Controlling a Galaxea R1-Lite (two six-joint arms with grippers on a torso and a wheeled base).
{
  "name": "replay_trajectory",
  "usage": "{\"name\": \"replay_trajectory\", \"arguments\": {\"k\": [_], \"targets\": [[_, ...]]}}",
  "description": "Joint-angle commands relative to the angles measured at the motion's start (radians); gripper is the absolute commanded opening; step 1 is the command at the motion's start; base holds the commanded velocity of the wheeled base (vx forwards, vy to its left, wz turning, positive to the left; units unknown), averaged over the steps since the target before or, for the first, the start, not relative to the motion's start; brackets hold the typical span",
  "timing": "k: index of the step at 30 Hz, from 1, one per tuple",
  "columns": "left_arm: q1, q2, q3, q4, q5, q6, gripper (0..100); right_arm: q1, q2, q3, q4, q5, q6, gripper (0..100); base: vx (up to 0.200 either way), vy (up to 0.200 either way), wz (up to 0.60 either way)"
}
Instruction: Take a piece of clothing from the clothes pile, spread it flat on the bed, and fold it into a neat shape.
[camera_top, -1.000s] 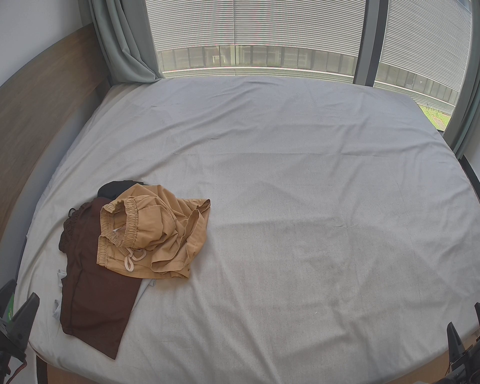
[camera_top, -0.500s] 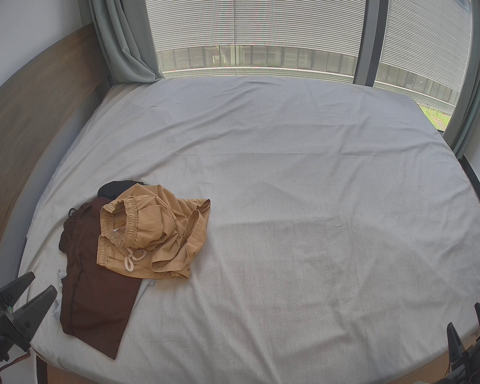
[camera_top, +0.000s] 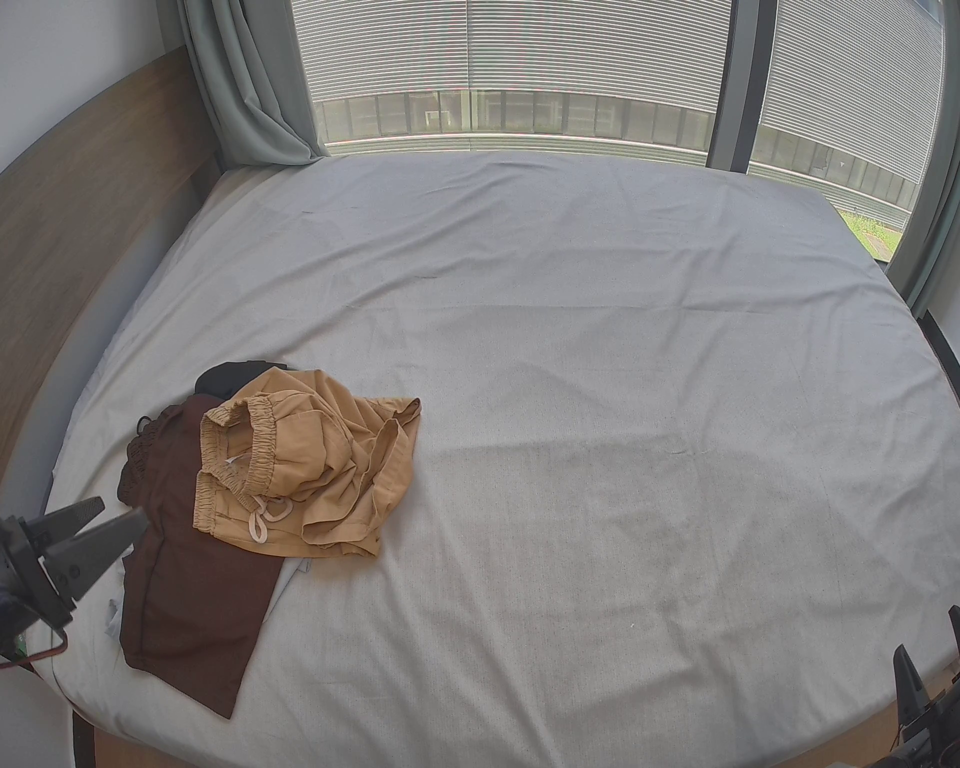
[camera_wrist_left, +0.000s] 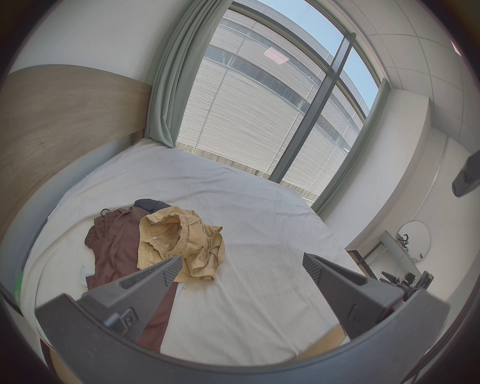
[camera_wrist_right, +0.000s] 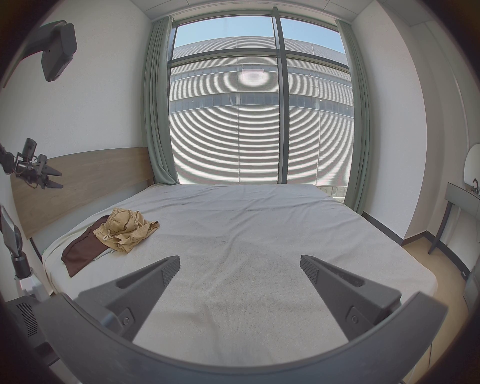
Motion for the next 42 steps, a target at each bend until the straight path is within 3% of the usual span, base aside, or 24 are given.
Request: {"name": "replay_trajectory", "arguments": {"k": [1, 9, 24, 42], "targets": [[0.108, 0.142, -0.014, -0.065, -0.088, 0.003, 100, 0.0, -0.017, 0.016, 0.0, -0.001, -0.001, 100, 0.0, 0.0, 0.0], [0.151, 0.26, -0.017, -0.15, -0.154, -0.001, 100, 0.0, -0.017, 0.016, 0.0, -0.001, -0.001, 100, 0.0, 0.0, 0.0], [0.146, 0.508, -0.066, -0.323, -0.162, -0.005, 100, 0.0, -0.017, 0.016, 0.0, -0.001, -0.001, 100, 0.0, 0.0, 0.0], [0.089, 0.721, -0.19, -0.335, -0.151, -0.007, 100, 0.0, -0.017, 0.016, -0.002, -0.001, -0.002, 100, 0.0, 0.0, 0.0]]}}
